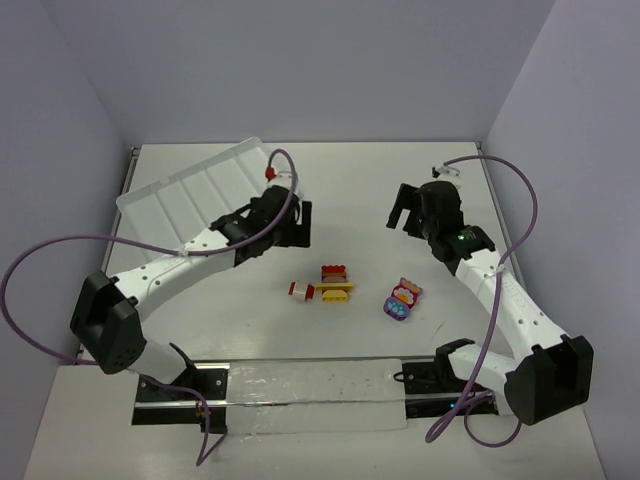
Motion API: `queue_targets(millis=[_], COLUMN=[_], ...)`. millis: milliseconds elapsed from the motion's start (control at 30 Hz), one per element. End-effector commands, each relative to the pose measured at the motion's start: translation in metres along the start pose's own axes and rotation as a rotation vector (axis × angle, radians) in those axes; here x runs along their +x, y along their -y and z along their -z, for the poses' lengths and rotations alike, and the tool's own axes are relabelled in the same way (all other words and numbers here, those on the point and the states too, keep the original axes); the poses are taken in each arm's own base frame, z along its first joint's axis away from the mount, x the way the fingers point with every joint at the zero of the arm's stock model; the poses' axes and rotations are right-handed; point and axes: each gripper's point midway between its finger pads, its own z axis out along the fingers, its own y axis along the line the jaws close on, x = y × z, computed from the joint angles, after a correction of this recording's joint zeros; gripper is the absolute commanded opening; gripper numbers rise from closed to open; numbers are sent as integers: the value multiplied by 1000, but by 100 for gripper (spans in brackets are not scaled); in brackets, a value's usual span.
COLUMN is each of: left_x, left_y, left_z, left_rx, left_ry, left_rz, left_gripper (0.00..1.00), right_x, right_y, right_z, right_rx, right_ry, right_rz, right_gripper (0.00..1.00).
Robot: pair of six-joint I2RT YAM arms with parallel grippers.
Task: Sort the legos into containers by color
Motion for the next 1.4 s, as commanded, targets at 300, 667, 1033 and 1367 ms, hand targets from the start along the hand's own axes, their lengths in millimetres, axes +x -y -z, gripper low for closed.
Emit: queue_targets(millis=[300,667,1033,1367], left_x=[84,117,139,141], left_y=[33,33,31,30], left_z=[-16,-17,-23,-23], left_rx=[-67,-86,-169,-205], left_ry=[-106,-154,-190,-182], left_rz=[-86,-50,-60,-47], left_gripper=[67,68,64,54], right_x=[-11,-7,-4,2], right_y=[-5,-13,-14,-11], right_z=[9,9,10,5], right_rx=[-6,-42,-50,-29], right_ry=[37,9,-2,-25], right_rz=[-69,-94,-89,-83], right_gripper=[100,100,100,100])
